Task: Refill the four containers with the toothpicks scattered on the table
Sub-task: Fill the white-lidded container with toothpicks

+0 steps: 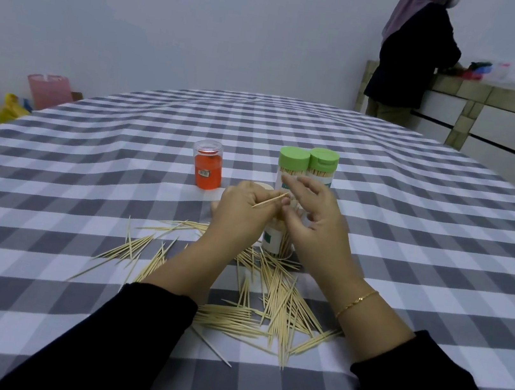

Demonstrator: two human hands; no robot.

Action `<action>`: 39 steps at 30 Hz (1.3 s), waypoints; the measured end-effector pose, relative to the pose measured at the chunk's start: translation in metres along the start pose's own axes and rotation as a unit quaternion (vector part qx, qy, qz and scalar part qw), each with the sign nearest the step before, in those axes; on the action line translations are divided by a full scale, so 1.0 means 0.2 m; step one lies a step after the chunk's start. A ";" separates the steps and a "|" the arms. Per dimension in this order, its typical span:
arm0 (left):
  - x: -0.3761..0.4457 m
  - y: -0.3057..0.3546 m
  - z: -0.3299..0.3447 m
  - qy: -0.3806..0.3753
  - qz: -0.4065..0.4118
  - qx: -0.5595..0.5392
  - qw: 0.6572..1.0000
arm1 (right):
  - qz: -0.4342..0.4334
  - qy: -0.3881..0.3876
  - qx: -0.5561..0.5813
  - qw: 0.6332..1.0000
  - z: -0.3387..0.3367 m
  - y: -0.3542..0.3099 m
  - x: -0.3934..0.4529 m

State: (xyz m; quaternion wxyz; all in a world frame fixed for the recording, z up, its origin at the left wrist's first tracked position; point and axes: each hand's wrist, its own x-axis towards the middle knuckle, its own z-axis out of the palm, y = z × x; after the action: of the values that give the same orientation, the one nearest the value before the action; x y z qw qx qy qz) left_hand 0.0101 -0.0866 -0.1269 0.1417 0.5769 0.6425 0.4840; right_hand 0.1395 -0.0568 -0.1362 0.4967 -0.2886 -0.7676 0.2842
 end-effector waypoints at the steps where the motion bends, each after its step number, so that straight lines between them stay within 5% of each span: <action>1: 0.00 0.00 0.00 -0.002 -0.005 0.003 1.000 | -0.016 0.000 -0.011 1.000 0.00 0.01 0.00; 15: 0.00 0.01 -0.02 -0.026 -0.025 -0.010 0.999 | -0.096 0.030 -0.194 0.976 0.00 0.04 0.02; 26: 0.00 -0.01 -0.01 -0.013 0.029 0.045 0.998 | -0.030 0.019 -0.136 0.990 -0.02 0.03 0.02; 34: -0.04 0.01 -0.05 0.031 -0.044 -0.201 0.978 | 0.026 0.016 -0.033 0.999 -0.03 0.00 0.01; 39: -0.02 0.00 -0.06 0.056 -0.062 -0.245 0.966 | 0.039 0.004 -0.029 0.999 -0.02 0.01 0.01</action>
State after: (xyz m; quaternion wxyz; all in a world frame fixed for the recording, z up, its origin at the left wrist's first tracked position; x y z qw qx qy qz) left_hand 0.0030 -0.0957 -0.1232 0.2722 0.4555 0.5456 0.6486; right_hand 0.1437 -0.0533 -0.1358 0.4794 -0.3343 -0.7617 0.2796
